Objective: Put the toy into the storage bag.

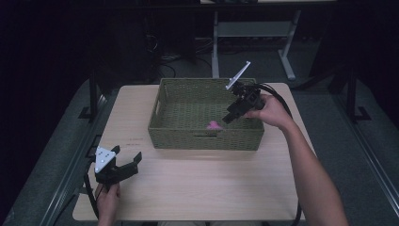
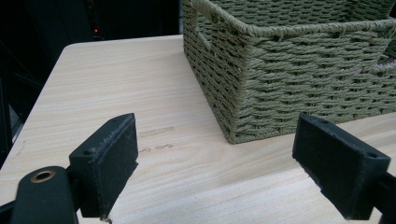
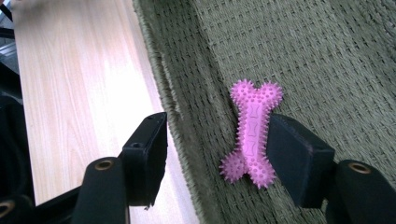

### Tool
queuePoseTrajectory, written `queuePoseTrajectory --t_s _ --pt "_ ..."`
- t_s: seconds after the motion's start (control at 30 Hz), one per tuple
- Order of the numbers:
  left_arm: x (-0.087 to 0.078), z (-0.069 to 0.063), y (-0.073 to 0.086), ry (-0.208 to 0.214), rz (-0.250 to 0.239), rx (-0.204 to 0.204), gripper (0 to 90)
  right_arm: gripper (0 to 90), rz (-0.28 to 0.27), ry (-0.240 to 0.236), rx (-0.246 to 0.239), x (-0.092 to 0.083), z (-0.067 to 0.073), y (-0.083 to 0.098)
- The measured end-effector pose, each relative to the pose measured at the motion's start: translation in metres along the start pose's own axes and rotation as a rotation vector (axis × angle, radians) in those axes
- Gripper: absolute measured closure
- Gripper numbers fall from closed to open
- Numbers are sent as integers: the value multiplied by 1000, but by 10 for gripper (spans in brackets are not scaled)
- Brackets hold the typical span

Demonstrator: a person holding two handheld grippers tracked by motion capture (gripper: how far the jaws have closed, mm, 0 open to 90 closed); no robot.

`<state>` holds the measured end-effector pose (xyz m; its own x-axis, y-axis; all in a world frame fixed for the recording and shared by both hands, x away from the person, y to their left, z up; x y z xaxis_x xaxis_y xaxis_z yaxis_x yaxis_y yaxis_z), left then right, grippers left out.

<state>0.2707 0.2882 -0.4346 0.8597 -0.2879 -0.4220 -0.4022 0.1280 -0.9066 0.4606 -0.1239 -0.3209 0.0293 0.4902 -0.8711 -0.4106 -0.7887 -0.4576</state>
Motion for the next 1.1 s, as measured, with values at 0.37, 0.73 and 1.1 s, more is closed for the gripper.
queuePoseTrajectory --t_s 0.37,0.73,1.1 --pt "0 -1 0 1 -1 1 137 356 -12 13 -21 -9 15 8" --pt "1 -1 0 4 0 0 137 338 -21 23 -44 -17 31 17" --pt "0 -2 0 4 1 5 137 328 -58 30 -46 -27 43 32"
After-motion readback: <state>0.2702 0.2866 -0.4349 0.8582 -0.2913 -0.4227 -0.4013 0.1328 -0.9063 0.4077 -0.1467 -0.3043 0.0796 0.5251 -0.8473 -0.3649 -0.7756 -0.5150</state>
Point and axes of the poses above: each handheld gripper's, and its own axes: x roughly forward along the jaws, y roughly out of its underside, z roughly to its left, the point moved 1 cm from there along x, roughly forward along the jaws, and after that the axes turned 3 degrees about z, right-handed, at the moved point
